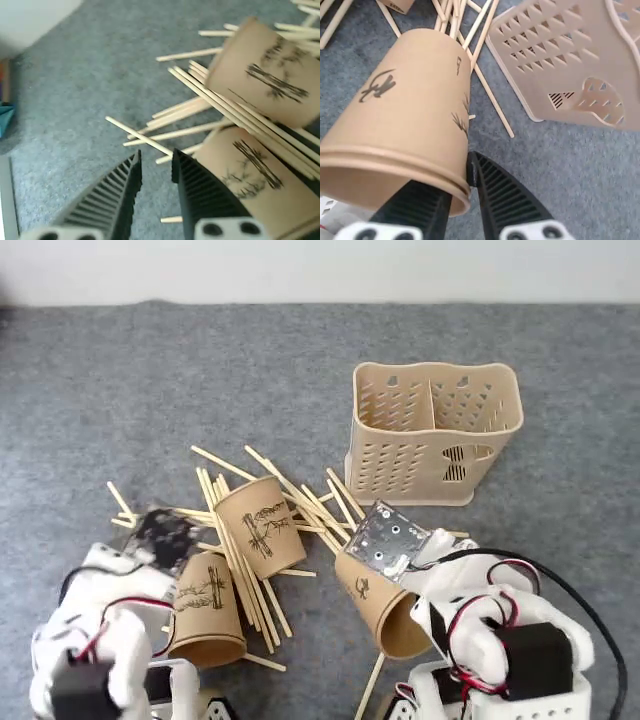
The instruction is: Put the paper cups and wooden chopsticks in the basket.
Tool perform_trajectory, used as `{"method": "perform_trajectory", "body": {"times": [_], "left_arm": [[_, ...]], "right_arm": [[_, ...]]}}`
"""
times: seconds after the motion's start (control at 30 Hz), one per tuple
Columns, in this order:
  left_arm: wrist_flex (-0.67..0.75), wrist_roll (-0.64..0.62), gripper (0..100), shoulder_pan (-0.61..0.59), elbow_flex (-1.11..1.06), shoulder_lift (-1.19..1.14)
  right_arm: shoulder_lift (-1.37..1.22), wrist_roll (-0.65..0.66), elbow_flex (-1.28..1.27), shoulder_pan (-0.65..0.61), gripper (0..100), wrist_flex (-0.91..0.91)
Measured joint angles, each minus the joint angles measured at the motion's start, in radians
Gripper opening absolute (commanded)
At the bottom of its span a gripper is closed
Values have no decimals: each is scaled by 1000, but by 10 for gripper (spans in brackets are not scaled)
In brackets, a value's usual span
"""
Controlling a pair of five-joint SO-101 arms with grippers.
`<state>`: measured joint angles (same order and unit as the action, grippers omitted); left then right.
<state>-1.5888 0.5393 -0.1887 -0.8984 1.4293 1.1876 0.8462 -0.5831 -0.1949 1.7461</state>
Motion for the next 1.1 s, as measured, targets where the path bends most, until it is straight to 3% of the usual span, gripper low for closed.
{"method": "perform_trajectory", "body": {"times": [0.13,0.47,0.73,1.1], "left_arm": [[-130,66,108,91,183,-203],[-144,209,137,186,222,-304],[104,-38,148,192,216,-368],[450,-176,148,189,226,-847]], "right_arm": [[0,2,0,12,9,0],[0,2,-63,17,9,0],[0,2,-63,15,9,0],[0,2,-74,15,9,0]]}}
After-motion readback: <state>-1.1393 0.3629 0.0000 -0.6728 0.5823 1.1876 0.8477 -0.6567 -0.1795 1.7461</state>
